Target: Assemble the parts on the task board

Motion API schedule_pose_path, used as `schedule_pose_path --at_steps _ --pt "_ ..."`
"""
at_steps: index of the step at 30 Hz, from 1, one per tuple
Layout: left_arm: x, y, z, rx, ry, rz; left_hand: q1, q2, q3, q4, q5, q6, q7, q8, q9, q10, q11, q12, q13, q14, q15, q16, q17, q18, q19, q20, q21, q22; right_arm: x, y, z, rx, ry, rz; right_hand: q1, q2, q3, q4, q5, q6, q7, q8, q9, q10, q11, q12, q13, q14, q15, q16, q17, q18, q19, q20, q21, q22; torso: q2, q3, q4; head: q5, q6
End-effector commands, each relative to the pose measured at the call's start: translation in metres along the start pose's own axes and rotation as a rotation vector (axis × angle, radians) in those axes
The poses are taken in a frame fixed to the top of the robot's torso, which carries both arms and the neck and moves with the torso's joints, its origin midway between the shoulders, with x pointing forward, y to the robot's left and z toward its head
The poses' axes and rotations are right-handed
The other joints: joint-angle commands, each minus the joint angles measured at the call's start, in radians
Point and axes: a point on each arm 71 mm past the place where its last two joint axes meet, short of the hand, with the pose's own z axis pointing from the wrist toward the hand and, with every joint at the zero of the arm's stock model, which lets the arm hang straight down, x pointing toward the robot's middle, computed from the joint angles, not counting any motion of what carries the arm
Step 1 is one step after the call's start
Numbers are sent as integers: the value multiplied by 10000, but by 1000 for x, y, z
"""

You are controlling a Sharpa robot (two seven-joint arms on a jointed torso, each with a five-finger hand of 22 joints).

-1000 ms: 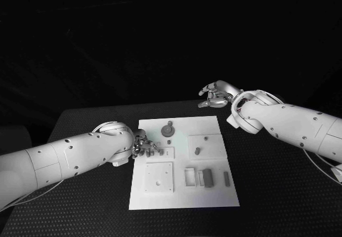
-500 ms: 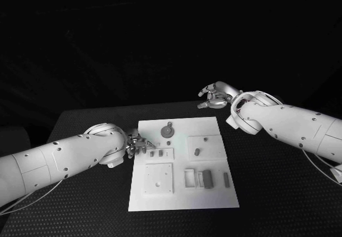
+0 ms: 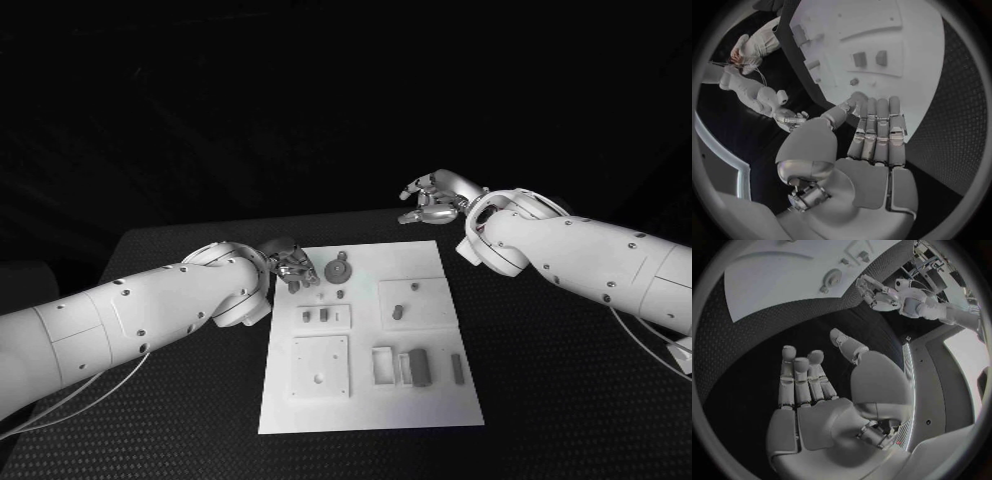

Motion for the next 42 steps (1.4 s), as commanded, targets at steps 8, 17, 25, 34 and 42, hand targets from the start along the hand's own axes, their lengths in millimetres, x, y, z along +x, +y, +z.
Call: schedule_pose_path --at_steps 8,17,25,34,42 --pt "13 -26 9 3051 -1247 3489 856 -559 -408 -32 -71 187 -88 -223 -891 541 175 -1701 -1287 485 -106 11 101 265 562 -43 -117 20 2 2 1 -155 85 13 -2 21 -8 -24 28 66 155 51 -20 -1396 36 48 -19 -16 -45 36 -18 158 -17 66 -46 17 9 7 -16 3 26" --pt "31 -29 11 3529 -1231 4834 895 -785 -503 -1 -62 270 -186 -302 -1273 921 21 -2236 -1571 983 -368 234 275 278 1090 -276 30 192 3 3 1 -164 98 20 -2 26 -7 -23 28 66 155 53 -22 -1396 36 50 -22 -16 -45 38 -21 158 -16 66 -46 17 20 12 -16 -25 55" --pt "42 -29 14 3652 -1270 4997 973 -736 -498 4 -63 500 -159 -227 -1491 1261 30 -2499 -1667 1364 -566 430 461 250 1501 -497 184 429 3 3 1 -177 117 25 -2 29 -7 -23 28 65 155 54 -24 -1397 36 53 -25 -17 -45 40 -23 158 -15 66 -47 18 19 8 -16 -63 49" --pt "47 -29 15 3643 -1296 5036 1071 -703 -537 3 -49 542 -143 -225 -1715 1411 -4 -2806 -1757 1820 -685 966 789 345 2034 -664 527 876 3 4 1 -185 133 28 -2 32 -8 -23 27 66 155 57 -27 -1397 37 57 -29 -17 -45 43 -26 158 -14 66 -46 19 12 9 -12 -116 43" --pt "49 -28 18 3468 -1230 5105 1066 -652 -522 11 -47 521 -129 -235 -1779 1342 36 -2946 -1805 1804 -655 1021 822 371 2045 -647 550 986 4 4 1 -199 144 32 -5 32 -10 -22 27 66 155 60 -30 -1397 37 61 -33 -17 -45 47 -29 158 -13 67 -46 20 4 16 -10 -126 45"
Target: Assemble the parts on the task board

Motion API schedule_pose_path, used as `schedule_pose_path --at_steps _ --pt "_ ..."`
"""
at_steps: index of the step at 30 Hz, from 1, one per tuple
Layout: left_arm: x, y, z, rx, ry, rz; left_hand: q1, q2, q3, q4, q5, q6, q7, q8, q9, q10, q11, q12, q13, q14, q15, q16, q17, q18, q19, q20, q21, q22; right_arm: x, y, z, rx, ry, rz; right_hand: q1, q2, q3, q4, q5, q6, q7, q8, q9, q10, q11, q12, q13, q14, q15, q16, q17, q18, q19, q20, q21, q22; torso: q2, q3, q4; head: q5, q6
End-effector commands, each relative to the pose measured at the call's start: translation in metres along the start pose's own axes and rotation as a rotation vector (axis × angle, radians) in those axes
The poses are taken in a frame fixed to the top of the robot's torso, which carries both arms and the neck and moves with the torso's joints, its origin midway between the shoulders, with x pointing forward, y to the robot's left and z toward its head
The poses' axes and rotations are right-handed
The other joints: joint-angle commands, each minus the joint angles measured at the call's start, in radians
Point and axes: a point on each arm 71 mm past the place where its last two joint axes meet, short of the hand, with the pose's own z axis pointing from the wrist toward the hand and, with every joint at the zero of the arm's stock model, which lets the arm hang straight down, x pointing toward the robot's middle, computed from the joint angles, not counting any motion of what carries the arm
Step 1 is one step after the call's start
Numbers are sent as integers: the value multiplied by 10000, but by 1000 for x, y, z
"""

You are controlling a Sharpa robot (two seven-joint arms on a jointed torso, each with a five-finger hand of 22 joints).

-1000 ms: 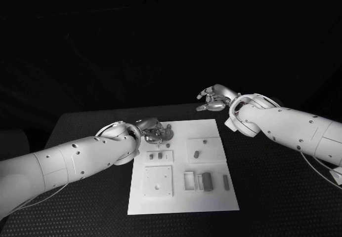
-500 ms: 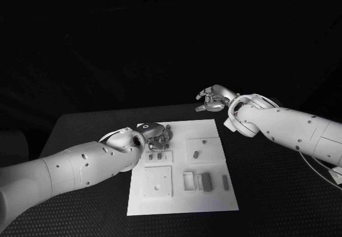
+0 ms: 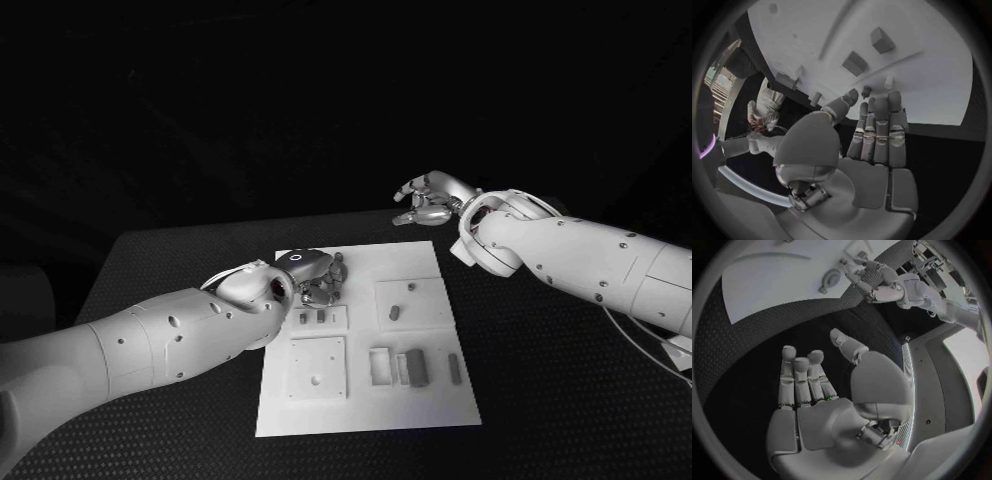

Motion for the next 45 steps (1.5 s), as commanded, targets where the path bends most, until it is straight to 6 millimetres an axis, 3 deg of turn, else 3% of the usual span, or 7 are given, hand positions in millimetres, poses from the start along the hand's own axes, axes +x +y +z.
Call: schedule_pose_path --at_steps 1,16,30,45 --pt "2 -2 1 61 -51 145 57 35 -45 13 -10 31 33 -3 -26 2 50 -84 -28 62 27 49 21 299 43 11 55 34 1 2 0 -133 108 3 -5 33 -10 -22 27 68 153 60 -14 -1397 37 62 -16 -23 -52 48 -13 158 -13 67 -46 14 -11 1 1 -8 1" --pt "12 -1 5 -166 152 113 29 184 -10 36 -9 23 70 0 -92 -27 97 -217 -72 136 68 122 47 377 122 51 96 157 1 2 0 -142 122 6 -8 33 -12 -20 27 68 153 65 -19 -1398 37 69 -23 -23 -52 53 -18 158 -11 67 -46 15 2 16 -7 -73 -16" --pt "16 0 6 -243 293 109 -30 437 41 79 -22 26 96 12 -152 32 95 -301 -95 242 66 181 57 442 219 64 129 267 2 3 0 -157 139 12 -7 38 -12 -19 27 70 152 70 -24 -1399 36 75 -30 -24 -52 58 -24 158 -10 67 -47 17 -14 0 10 -129 -76" --pt "19 -1 6 -214 488 100 200 738 203 -20 -21 615 60 351 -178 806 -89 -221 15 798 -123 559 191 539 702 -105 436 541 3 4 0 -179 159 18 -7 42 -13 -19 27 75 151 78 -28 -1399 35 82 -36 -25 -52 63 -29 158 -10 67 -48 18 -10 4 10 -139 -99"
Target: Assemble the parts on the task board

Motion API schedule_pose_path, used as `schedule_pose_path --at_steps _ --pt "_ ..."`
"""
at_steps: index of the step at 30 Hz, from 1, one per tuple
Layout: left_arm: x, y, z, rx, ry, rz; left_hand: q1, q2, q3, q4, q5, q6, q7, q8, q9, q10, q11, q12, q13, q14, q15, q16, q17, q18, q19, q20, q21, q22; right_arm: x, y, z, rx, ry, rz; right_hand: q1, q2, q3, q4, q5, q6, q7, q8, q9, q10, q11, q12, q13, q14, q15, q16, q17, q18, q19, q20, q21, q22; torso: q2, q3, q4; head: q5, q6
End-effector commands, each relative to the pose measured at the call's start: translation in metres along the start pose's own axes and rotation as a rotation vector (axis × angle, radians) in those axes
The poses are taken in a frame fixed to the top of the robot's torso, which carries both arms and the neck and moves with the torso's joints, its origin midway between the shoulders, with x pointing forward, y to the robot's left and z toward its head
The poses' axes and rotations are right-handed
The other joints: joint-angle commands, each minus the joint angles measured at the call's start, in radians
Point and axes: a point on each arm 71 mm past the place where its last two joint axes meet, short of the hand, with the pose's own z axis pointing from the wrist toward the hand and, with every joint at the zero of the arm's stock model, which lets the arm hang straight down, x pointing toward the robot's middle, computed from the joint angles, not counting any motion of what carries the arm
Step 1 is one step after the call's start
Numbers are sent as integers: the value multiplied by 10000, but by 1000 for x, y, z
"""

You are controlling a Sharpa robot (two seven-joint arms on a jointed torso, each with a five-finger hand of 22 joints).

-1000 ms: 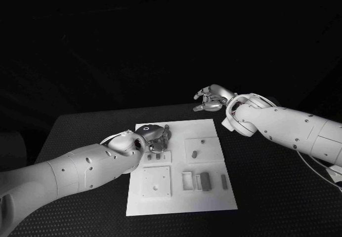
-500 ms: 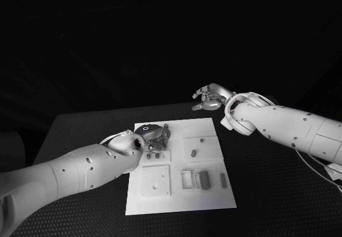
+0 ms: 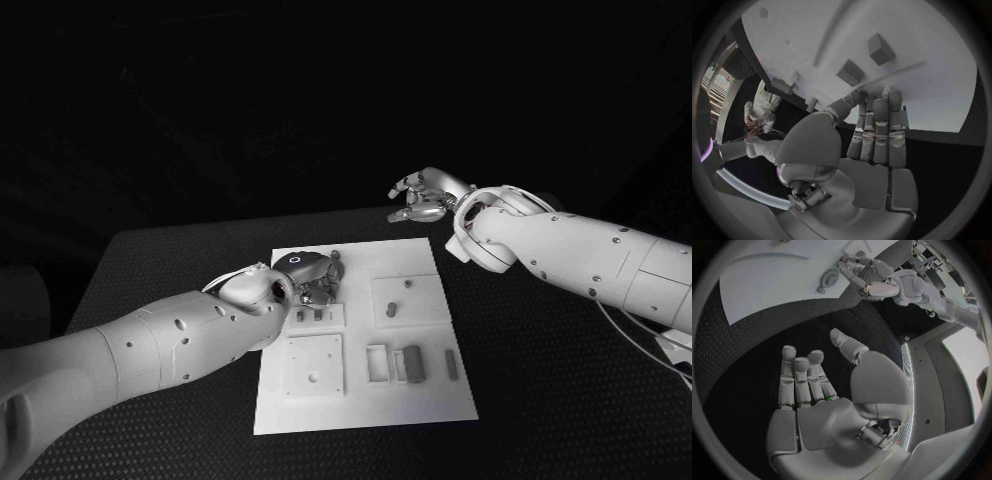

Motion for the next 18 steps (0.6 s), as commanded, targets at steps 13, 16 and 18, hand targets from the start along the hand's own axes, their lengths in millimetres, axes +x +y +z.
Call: schedule_pose_path --at_steps 13,16,18 --pt "9 0 0 -22 185 -2 462 -30 393 -10 -16 203 42 99 -94 352 -63 -153 -23 496 -74 132 5 574 312 -88 276 214 1 1 -1 -121 115 -6 -10 45 -15 -17 26 69 161 49 -13 -1397 34 50 -22 13 -47 67 -16 159 -9 68 -48 13 5 7 -9 -29 -7" --pt "8 0 0 37 30 -11 493 -31 456 -8 -15 252 27 127 -101 450 -92 -163 -18 586 -101 146 3 582 370 -107 318 212 1 1 -1 -124 114 -5 -11 44 -16 -17 26 69 161 50 -14 -1397 34 52 -24 13 -48 68 -17 159 -9 68 -48 14 -3 9 -1 -30 -5" --pt "7 -1 0 104 -63 -39 498 -36 484 -7 -14 291 11 148 -101 503 -108 -173 -17 639 -117 148 -1 585 402 -120 339 210 1 1 -1 -124 113 -5 -12 43 -17 -16 26 69 161 51 -15 -1397 34 53 -24 12 -48 69 -17 159 -9 68 -48 14 -6 7 -1 -29 -6"
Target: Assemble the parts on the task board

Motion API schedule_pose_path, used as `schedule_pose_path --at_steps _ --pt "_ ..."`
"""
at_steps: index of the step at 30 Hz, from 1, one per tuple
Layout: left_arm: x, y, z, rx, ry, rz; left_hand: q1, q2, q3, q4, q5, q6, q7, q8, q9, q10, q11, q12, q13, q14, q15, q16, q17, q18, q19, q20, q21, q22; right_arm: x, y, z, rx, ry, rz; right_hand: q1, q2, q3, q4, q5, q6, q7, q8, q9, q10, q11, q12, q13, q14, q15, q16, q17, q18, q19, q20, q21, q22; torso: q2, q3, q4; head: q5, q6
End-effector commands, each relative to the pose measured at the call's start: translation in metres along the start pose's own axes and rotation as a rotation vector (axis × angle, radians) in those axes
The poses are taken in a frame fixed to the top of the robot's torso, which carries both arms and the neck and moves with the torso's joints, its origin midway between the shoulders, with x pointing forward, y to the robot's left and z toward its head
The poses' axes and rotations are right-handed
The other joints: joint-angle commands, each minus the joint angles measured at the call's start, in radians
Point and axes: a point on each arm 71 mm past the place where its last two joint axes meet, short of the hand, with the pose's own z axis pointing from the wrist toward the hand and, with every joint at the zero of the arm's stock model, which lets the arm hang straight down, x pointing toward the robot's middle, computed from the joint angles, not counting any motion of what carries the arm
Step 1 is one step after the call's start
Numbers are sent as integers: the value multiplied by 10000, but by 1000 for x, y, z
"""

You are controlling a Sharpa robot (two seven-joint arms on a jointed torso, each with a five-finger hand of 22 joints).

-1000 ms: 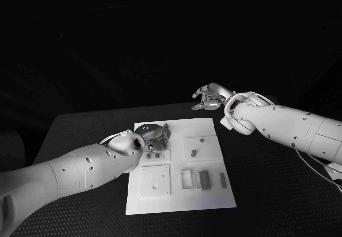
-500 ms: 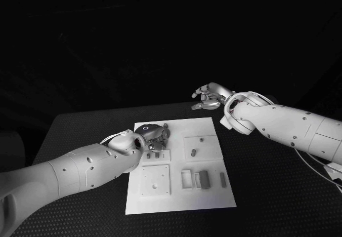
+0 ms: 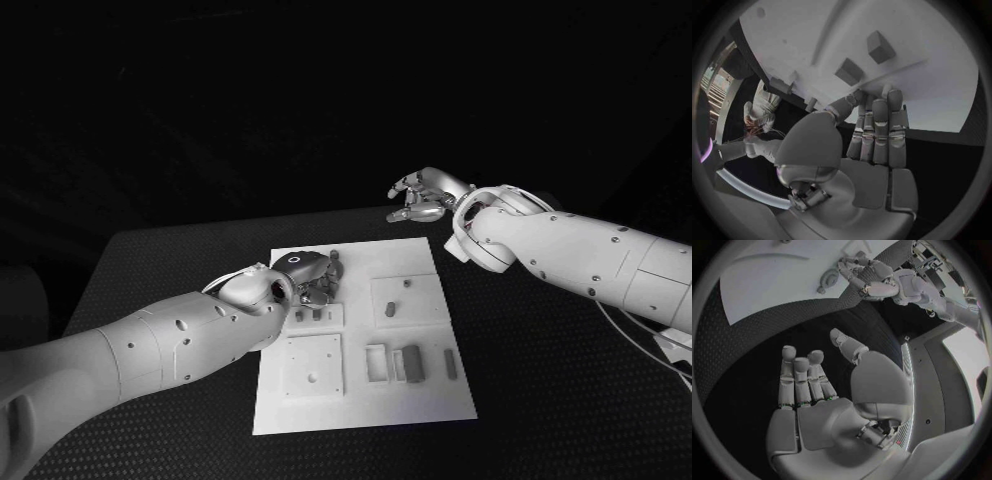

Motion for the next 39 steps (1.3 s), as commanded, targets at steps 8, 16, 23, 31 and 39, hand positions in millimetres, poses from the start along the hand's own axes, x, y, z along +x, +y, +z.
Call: schedule_pose_path --at_steps 8,16,23,31,39 --pt "2 -1 -6 193 -356 -591 15 19 91 21 20 184 -35 105 15 193 -42 -21 27 239 -46 39 -24 593 186 -48 97 213 1 1 0 -115 97 -7 -14 42 -18 -14 26 74 156 55 -18 -1396 34 57 -19 10 -51 72 -12 159 -8 68 -47 17 -11 -8 10 3 33" --pt "-11 3 -9 113 -801 -1144 -11 7 130 13 30 222 -54 126 6 254 -70 -57 24 348 -77 60 -18 596 237 -74 107 199 0 0 -1 -104 86 -11 -14 41 -19 -15 26 75 155 58 -21 -1396 33 61 -22 10 -52 75 -15 159 -7 68 -48 18 -12 -16 17 7 71" --pt "-23 4 -12 105 -1027 -1447 -15 -2 142 10 29 228 -56 130 0 273 -77 -75 22 387 -85 68 -14 596 263 -84 114 198 0 0 -1 -96 92 -12 -13 39 -20 -17 27 75 155 60 -23 -1397 32 64 -26 9 -52 77 -18 159 -7 67 -48 19 -16 -18 32 25 81" --pt "-25 13 -19 2 -235 -1401 -77 22 130 27 20 232 -54 132 -9 285 -76 -110 15 421 -85 69 -11 582 259 -82 104 194 -1 -2 -2 -55 81 -22 -14 36 -21 -16 27 75 155 62 -26 -1398 32 67 -29 9 -52 79 -20 159 -8 68 -48 19 -22 -20 28 52 80" --pt "-24 32 -25 -458 55 -1097 -107 23 121 23 19 220 -49 126 -17 284 -73 -136 9 427 -83 65 -10 572 232 -79 85 190 -2 -3 -3 -42 70 -26 -13 34 -21 -16 27 75 154 65 -29 -1399 32 70 -33 7 -53 80 -24 159 -7 67 -49 20 -8 -27 37 61 51"
